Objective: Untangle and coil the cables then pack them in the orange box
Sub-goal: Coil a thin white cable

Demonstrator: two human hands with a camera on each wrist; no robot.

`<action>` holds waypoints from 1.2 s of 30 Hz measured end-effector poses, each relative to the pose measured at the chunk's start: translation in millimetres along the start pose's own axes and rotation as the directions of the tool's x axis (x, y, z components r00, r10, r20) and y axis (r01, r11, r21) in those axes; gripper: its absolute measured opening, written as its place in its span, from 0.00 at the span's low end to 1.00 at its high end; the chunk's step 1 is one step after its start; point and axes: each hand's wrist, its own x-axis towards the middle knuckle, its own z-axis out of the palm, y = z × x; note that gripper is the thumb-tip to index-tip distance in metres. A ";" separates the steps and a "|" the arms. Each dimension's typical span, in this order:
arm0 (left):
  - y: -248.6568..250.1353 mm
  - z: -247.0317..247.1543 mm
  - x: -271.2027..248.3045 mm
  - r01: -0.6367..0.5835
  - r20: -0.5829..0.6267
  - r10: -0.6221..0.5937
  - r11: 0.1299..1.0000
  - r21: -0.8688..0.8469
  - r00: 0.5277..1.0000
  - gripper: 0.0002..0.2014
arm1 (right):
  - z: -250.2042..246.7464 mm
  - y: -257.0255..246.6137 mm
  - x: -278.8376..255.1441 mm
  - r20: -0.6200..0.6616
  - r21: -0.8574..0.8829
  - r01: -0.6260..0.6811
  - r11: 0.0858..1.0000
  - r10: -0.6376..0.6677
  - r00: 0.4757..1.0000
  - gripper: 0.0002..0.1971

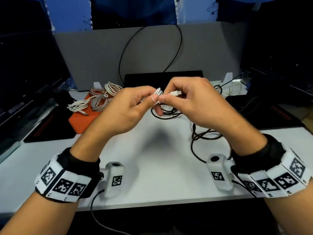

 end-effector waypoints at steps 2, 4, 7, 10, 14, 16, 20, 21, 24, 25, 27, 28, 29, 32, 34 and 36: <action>2.7 -2.2 -1.7 0.031 0.064 -0.022 0.990 -0.139 0.998 0.14 | -3.2 -1.4 -0.6 -0.049 0.063 0.004 0.998 -0.001 0.999 0.13; 3.6 -3.7 -1.7 0.032 0.081 -0.008 0.953 -0.300 0.997 0.12 | -1.3 -2.6 -1.8 -0.076 0.127 0.031 0.991 -0.022 0.997 0.11; 2.3 -5.4 -0.9 0.026 0.095 0.016 0.903 -0.428 0.995 0.11 | 8.8 -1.0 -0.6 -0.110 0.263 0.059 0.963 -0.030 0.993 0.11; 0.2 -4.7 -0.8 0.035 0.096 0.030 0.792 -0.610 0.995 0.09 | 14.6 5.8 4.2 -0.085 0.470 -0.004 0.883 0.050 0.995 0.19; 5.6 0.4 -1.3 0.063 0.071 -0.006 0.547 -0.835 0.997 0.06 | 15.8 9.7 4.1 0.092 0.519 -0.095 0.849 0.055 0.994 0.07; 5.9 3.8 -0.8 0.074 0.085 -0.001 0.502 -0.861 0.996 0.05 | 17.2 8.9 3.1 0.090 0.599 -0.118 0.792 0.079 0.993 0.07; 5.1 7.3 1.6 0.088 0.084 -0.031 0.528 -0.845 0.996 0.09 | 18.8 10.1 5.8 0.026 0.602 -0.103 0.792 0.109 0.994 0.07; 5.6 8.5 2.2 0.086 0.074 -0.043 0.540 -0.837 0.996 0.09 | 18.2 10.9 6.3 0.010 0.565 -0.092 0.820 0.104 0.995 0.07; 6.7 12.8 3.4 0.073 0.034 -0.076 0.603 -0.794 0.996 0.08 | 13.3 11.8 6.8 -0.039 0.507 -0.056 0.860 0.088 0.995 0.07; 6.3 14.0 3.9 0.071 0.018 -0.090 0.629 -0.774 0.996 0.08 | 10.6 11.7 7.0 -0.055 0.506 -0.044 0.861 0.082 0.995 0.07; 3.7 15.4 5.1 0.079 -0.006 -0.125 0.659 -0.748 0.992 0.09 | 5.9 11.3 7.2 -0.064 0.520 -0.034 0.854 0.079 0.995 0.08; 1.9 15.7 5.5 0.089 -0.003 -0.137 0.664 -0.742 0.991 0.09 | 5.0 10.6 7.2 -0.054 0.543 -0.041 0.839 0.083 0.995 0.08; 0.2 15.6 6.0 0.104 0.009 -0.145 0.669 -0.736 0.989 0.09 | 5.0 10.4 7.4 -0.038 0.580 -0.054 0.813 0.093 0.995 0.08; -2.9 15.1 5.1 0.189 0.076 -0.190 0.695 -0.694 0.979 0.11 | 5.6 12.6 8.4 0.006 0.647 -0.102 0.756 0.128 0.992 0.07; -3.6 10.0 4.1 0.249 0.105 -0.238 0.728 -0.639 0.966 0.16 | 2.6 16.1 9.6 -0.001 0.582 -0.106 0.806 0.132 0.991 0.06; -3.4 2.6 3.9 0.264 0.090 -0.268 0.737 -0.623 0.959 0.19 | -2.0 19.4 10.2 -0.006 0.467 -0.096 0.879 0.112 0.994 0.07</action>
